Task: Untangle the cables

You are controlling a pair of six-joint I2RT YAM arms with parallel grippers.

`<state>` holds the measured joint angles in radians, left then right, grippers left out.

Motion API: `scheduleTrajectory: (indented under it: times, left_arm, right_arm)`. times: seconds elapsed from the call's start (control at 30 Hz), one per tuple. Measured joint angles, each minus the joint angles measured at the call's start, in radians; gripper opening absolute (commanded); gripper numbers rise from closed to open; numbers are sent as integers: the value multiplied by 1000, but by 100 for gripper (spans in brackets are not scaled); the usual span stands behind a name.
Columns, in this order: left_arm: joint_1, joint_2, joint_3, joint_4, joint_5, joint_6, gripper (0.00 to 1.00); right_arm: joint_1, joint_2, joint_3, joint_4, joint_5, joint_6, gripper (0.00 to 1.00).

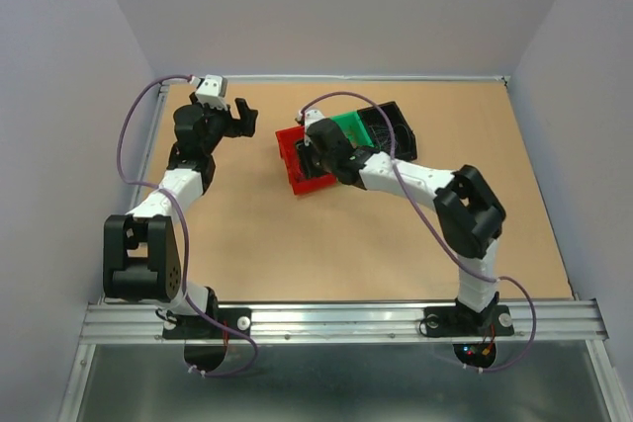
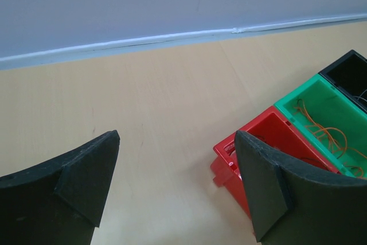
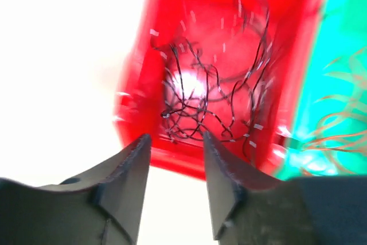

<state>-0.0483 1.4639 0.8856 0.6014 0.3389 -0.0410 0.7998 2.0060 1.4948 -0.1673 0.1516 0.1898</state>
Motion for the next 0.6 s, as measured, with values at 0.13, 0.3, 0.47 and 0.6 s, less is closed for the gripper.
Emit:
scheduleTrajectory:
  times: [0.13,0.3,0.47,0.6]
  left_arm:
    - [-25,-18,-14,9,-48,15,99]
    - [-30,-80,-60,40,-82,19,99]
    - [-29,-139,-90,76,-135,13,99]
    - [-29,-212,-154,124,-180,-2,99]
  right_arm:
    - [0,-201,-128,134,-2,-8,84]
    - [0,-394,-296,296,16,-5,89]
    - [0,-612,-514,384,72,21,90]
    - [0,-834,-651,399,152,33,98]
